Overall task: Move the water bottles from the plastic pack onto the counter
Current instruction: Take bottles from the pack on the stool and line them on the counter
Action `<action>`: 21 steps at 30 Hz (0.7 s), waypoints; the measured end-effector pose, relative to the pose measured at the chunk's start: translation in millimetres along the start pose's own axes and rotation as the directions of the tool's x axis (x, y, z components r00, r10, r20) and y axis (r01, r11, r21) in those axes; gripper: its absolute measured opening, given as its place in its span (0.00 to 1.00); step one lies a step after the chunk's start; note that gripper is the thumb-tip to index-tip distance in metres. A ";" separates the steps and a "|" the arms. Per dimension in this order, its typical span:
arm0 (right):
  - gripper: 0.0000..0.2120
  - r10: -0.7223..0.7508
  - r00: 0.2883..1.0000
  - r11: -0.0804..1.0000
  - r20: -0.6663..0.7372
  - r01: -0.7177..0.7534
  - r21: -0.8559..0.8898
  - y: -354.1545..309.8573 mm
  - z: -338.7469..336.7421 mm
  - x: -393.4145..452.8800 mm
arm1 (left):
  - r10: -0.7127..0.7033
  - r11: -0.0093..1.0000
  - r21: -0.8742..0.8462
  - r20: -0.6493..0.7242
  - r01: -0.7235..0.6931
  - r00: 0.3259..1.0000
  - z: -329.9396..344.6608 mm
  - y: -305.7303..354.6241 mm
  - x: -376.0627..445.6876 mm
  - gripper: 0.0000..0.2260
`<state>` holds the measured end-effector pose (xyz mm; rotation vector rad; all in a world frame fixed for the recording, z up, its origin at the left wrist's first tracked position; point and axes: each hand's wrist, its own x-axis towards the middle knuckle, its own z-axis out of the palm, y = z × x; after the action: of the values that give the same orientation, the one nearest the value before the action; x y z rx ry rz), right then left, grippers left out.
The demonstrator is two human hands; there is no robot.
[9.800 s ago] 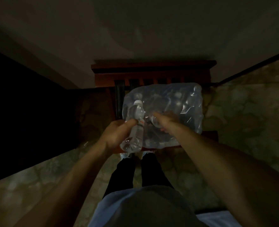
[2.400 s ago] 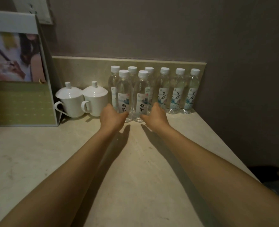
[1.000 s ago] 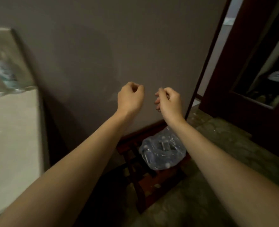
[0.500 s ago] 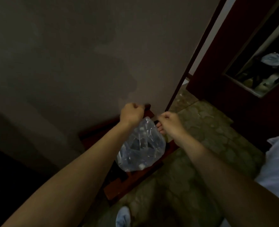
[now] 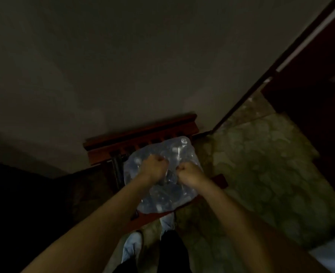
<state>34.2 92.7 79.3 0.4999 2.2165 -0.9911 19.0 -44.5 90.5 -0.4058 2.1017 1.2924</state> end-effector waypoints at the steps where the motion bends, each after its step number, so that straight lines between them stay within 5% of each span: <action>1: 0.10 -0.013 0.999 0.998 0.045 0.015 -0.056 4.5 8.2 13.4 | -0.023 1.000 0.009 -0.025 0.023 0.999 7.4 -7.8 6.2 0.13; 12: 0.17 0.079 0.918 0.950 0.388 0.050 -0.310 66.4 82.3 102.8 | -0.227 0.969 0.104 0.011 0.225 0.974 61.9 -70.5 52.5 0.14; 21: 0.14 0.090 0.960 0.951 0.267 -0.003 -0.309 77.2 94.1 156.0 | -0.297 0.931 0.205 -0.049 0.300 0.954 77.7 -104.8 88.3 0.16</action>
<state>4.7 82.4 -116.1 0.2526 2.0416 -0.6309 38.0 -19.8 -64.0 -0.6171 2.0678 0.8841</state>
